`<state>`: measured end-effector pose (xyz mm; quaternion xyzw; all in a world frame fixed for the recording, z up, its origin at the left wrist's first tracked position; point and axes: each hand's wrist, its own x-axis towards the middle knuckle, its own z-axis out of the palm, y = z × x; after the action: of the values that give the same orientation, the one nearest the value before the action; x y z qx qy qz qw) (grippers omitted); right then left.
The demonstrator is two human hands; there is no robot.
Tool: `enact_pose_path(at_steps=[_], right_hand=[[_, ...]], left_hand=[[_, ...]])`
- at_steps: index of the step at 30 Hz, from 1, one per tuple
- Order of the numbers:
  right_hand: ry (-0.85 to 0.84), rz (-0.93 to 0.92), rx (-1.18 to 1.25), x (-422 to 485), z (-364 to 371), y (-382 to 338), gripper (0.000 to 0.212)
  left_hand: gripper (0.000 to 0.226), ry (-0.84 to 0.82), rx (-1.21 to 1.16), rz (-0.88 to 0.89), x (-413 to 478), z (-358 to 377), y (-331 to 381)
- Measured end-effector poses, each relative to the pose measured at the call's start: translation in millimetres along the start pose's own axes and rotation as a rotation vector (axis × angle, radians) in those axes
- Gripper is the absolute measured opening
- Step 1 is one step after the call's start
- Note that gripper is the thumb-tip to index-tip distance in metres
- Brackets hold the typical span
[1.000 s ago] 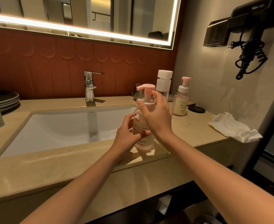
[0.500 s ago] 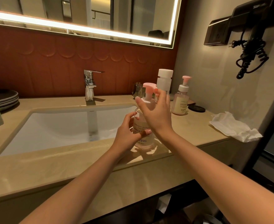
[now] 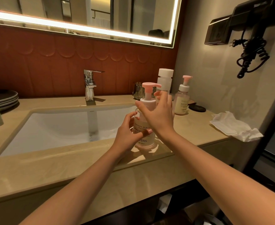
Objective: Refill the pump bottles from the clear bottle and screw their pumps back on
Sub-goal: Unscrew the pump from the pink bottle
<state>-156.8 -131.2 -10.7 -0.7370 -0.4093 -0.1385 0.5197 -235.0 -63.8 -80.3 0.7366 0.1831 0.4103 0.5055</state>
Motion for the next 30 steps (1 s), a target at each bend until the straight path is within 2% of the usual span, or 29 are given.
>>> enact_pose_path(at_steps=[3,7,12,15,18,25,27,30], right_hand=[[0.016,-0.01,-0.038,2.4,-0.7,3.2,0.055],[-0.059,-0.03,0.025,-1.6,0.8,6.5,0.04],[-0.094,-0.015,0.036,-2.4,-2.5,5.2,0.069],[-0.107,0.006,0.021,-0.6,-4.0,5.3,0.076],[-0.023,-0.006,0.017,-0.8,-6.1,5.7,0.079],[-0.058,-0.052,0.082,-2.6,-7.7,5.7,0.044],[-0.115,-0.025,0.133,-4.1,-7.5,5.2,0.048],[-0.127,-0.005,0.131,-4.5,-7.1,1.6,0.071]], left_hand=[[0.074,0.001,0.014,0.003,0.0,0.0,1.2],[0.072,-0.002,-0.014,0.0,-2.1,0.3,3.4],[0.074,-0.01,-0.02,-0.01,-3.1,-1.1,4.9],[0.073,-0.004,-0.004,-0.012,-2.7,-0.8,5.7],[0.073,0.001,0.005,-0.017,-2.3,-0.2,5.8],[0.076,-0.005,-0.02,-0.031,-4.2,0.6,7.4],[0.078,-0.005,-0.035,-0.041,-4.7,0.9,8.5],[0.076,-0.008,-0.024,-0.034,-4.6,0.2,9.2]])
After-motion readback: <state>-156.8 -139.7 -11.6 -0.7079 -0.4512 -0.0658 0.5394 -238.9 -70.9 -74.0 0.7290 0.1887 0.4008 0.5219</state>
